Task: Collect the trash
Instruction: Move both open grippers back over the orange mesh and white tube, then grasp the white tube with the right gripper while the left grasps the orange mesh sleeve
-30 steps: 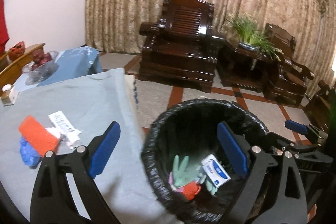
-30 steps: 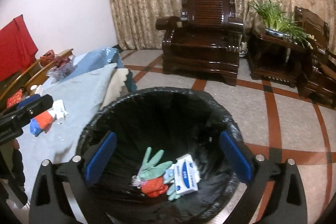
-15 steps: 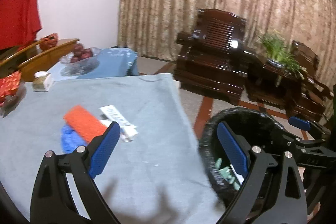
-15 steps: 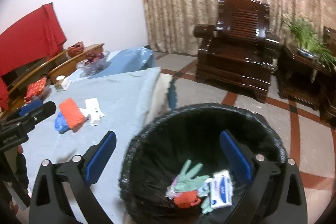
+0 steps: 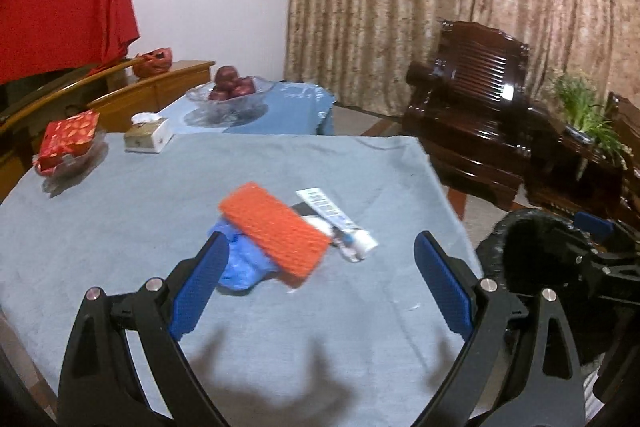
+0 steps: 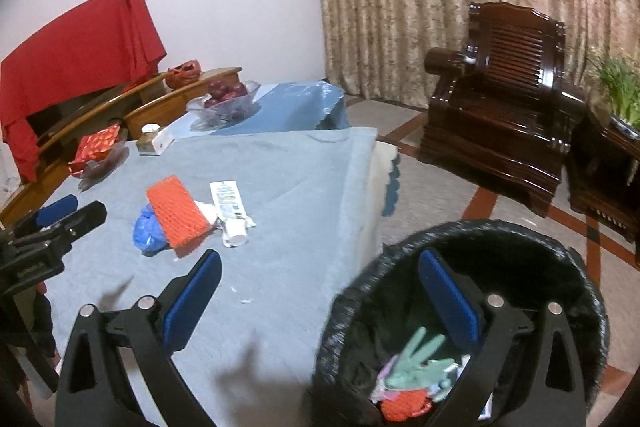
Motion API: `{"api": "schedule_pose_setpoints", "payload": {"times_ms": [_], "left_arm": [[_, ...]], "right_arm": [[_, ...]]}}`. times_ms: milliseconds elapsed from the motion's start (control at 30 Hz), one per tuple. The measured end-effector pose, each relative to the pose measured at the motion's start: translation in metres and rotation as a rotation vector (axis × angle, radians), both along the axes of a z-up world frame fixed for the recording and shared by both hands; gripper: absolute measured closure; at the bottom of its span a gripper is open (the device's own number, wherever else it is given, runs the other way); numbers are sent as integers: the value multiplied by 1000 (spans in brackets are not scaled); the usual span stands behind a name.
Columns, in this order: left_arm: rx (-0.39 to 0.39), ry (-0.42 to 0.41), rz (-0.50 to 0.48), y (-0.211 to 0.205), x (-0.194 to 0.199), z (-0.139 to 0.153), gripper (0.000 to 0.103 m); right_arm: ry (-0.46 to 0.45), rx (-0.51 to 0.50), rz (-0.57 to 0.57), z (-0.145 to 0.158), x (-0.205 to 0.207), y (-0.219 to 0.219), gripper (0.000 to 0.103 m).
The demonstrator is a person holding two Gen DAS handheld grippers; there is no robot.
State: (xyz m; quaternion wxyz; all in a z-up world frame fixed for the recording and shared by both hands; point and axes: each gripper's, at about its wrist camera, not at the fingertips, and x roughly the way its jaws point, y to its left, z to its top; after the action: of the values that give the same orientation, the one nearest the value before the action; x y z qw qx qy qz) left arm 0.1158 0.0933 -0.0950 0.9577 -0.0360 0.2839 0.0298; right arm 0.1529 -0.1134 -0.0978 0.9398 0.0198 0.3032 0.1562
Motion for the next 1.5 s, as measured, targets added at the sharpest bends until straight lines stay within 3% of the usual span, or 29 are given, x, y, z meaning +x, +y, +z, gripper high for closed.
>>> {"api": "schedule_pose_setpoints", "payload": {"times_ms": [467, 900, 1500], "left_arm": [[5, 66, 85, 55, 21, -37, 12], [-4, 104, 110, 76, 48, -64, 12], [-16, 138, 106, 77, 73, -85, 12]], "right_arm": [[58, -13, 75, -33, 50, 71, 6], [131, -66, 130, -72, 98, 120, 9], [242, -73, 189, -105, 131, 143, 43]]}}
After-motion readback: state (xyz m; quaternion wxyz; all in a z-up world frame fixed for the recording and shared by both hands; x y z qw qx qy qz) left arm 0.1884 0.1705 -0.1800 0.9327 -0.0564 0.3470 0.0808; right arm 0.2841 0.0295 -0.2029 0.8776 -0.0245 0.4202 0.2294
